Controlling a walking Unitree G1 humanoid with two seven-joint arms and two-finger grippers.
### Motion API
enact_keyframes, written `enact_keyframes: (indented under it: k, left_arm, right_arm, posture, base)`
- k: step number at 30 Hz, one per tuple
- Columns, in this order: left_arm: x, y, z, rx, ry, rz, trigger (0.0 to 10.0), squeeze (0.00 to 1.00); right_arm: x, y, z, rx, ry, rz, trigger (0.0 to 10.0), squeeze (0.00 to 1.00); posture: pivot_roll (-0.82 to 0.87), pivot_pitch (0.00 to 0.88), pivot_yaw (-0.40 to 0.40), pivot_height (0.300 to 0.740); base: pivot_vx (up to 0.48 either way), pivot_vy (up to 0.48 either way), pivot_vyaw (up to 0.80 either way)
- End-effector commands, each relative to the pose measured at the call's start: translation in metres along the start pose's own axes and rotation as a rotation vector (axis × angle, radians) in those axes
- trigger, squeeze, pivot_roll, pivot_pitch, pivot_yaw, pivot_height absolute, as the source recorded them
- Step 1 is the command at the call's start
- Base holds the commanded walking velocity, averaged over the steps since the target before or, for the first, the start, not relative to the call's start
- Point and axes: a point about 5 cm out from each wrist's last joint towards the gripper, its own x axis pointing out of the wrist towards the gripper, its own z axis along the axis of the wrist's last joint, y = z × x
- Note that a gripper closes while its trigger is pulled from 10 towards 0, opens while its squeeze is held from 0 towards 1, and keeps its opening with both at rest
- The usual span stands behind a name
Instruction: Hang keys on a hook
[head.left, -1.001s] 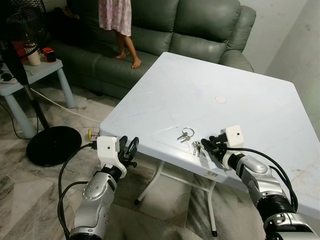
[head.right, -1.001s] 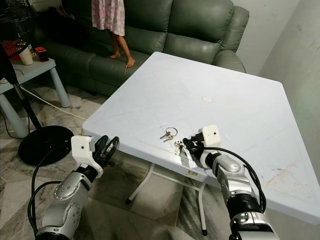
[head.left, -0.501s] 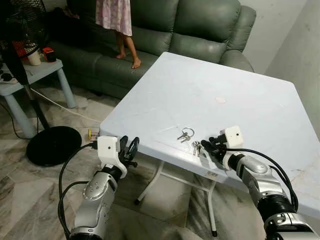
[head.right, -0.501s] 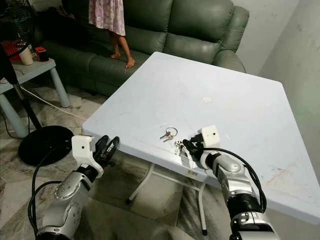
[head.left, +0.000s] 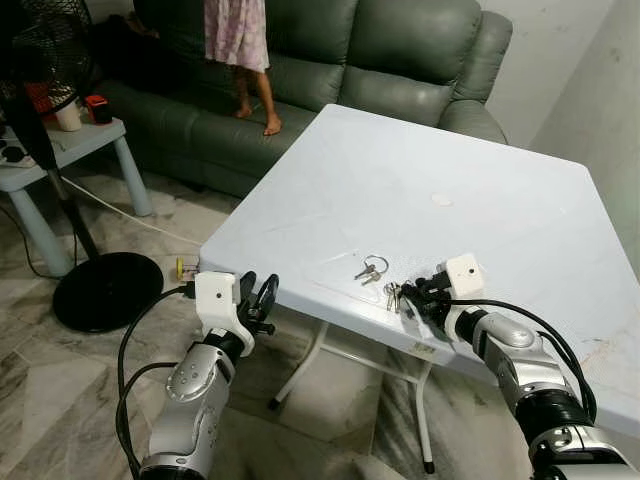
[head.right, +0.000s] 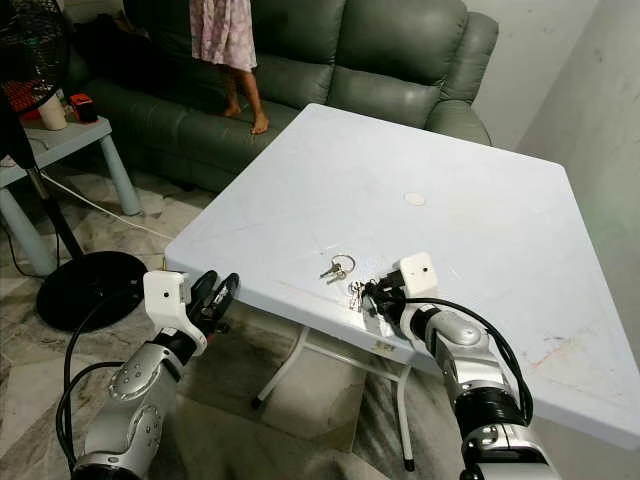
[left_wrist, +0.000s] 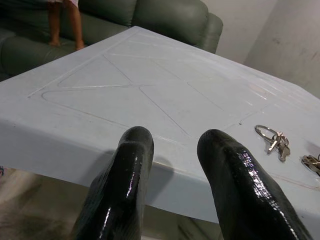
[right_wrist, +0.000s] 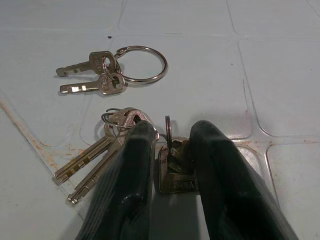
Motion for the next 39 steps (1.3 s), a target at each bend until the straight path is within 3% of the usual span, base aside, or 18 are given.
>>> enact_keyframes:
  k: [1, 3, 4, 5, 16, 23, 28, 30, 32, 34, 36, 37, 38, 39]
  left_arm:
    - [0.001, -0.004, 0.001, 0.007, -0.002, -0.006, 10.0, 0.0]
    - [0.001, -0.004, 0.001, 0.007, -0.002, -0.005, 10.0, 0.0]
    - [0.001, -0.004, 0.001, 0.008, -0.002, -0.005, 10.0, 0.0]
    - [0.001, -0.004, 0.001, 0.008, -0.002, -0.005, 10.0, 0.0]
    - [0.001, -0.004, 0.002, 0.006, -0.005, -0.003, 10.0, 0.0]
    - [0.002, -0.003, 0.003, 0.008, -0.01, -0.001, 10.0, 0.0]
    - [0.002, -0.002, 0.006, 0.007, -0.022, 0.011, 10.0, 0.0]
    - [0.003, 0.0, 0.006, -0.005, -0.028, 0.025, 10.0, 0.0]
    - [0.003, 0.0, 0.007, -0.006, -0.03, 0.027, 10.0, 0.0]
    - [0.005, 0.0, 0.01, -0.007, -0.043, 0.04, 10.0, 0.0]
    - [0.008, 0.001, 0.014, -0.018, -0.055, 0.052, 10.0, 0.0]
    - [0.008, 0.001, 0.014, -0.018, -0.055, 0.052, 10.0, 0.0]
    - [0.01, 0.002, 0.019, -0.029, -0.072, 0.062, 10.0, 0.0]
    - [0.011, 0.002, 0.021, -0.029, -0.08, 0.068, 10.0, 0.0]
  right_arm:
    - [-0.002, -0.003, 0.001, -0.011, 0.004, -0.012, 1.5, 0.0]
    - [-0.002, -0.004, 0.001, -0.013, 0.006, -0.018, 1.1, 0.0]
    - [-0.002, -0.004, 0.001, -0.015, 0.005, -0.02, 0.2, 0.0]
    - [-0.002, -0.004, 0.001, -0.016, 0.003, -0.02, 0.0, 0.0]
    - [-0.002, -0.005, 0.002, -0.019, 0.001, -0.023, 0.0, 0.0]
    - [0.0, -0.005, 0.012, 0.023, -0.068, -0.035, 0.0, 0.0]
    - [0.0, -0.005, 0.03, 0.075, -0.208, -0.039, 0.0, 0.0]
    - [-0.005, -0.005, 0.045, 0.064, -0.346, -0.043, 0.0, 0.0]
    - [-0.006, -0.004, 0.05, 0.065, -0.39, -0.043, 0.0, 0.0]
    - [-0.01, -0.005, 0.064, 0.123, -0.494, -0.055, 0.0, 0.0]
    - [-0.014, -0.008, 0.075, 0.154, -0.57, -0.081, 1.6, 0.0]
    - [-0.014, -0.008, 0.075, 0.154, -0.57, -0.081, 1.6, 0.0]
    - [-0.017, -0.01, 0.084, 0.152, -0.608, -0.122, 10.0, 0.0]
    - [-0.02, -0.012, 0.088, 0.162, -0.633, -0.156, 10.0, 0.0]
  posture:
    - [0.2, 0.0, -0.114, 0.736]
    - [0.2, 0.0, -0.115, 0.736]
    - [0.2, 0.0, -0.115, 0.736]
    - [0.2, 0.0, -0.115, 0.736]
    - [0.2, 0.0, -0.117, 0.736]
    - [0.2, 0.0, -0.119, 0.736]
    - [0.21, 0.0, -0.121, 0.736]
    - [0.21, 0.0, -0.121, 0.736]
    - [0.21, 0.0, -0.121, 0.736]
    - [0.21, 0.0, -0.123, 0.736]
    - [0.21, 0.0, -0.123, 0.736]
    - [0.21, 0.0, -0.123, 0.736]
    - [0.21, 0.0, -0.125, 0.736]
    - [0.21, 0.0, -0.126, 0.736]
  base:
    - [0.0, 0.0, 0.0]
    - [0.0, 0.0, 0.0]
    - [0.0, 0.0, 0.0]
    - [0.0, 0.0, 0.0]
    - [0.0, 0.0, 0.0]
    - [0.0, 0.0, 0.0]
    - [0.0, 0.0, 0.0]
    - [0.0, 0.0, 0.0]
    - [0.0, 0.0, 0.0]
    - [0.0, 0.0, 0.0]
    - [0.0, 0.0, 0.0]
    - [0.0, 0.0, 0.0]
    - [0.0, 0.0, 0.0]
    - [0.0, 0.0, 0.0]
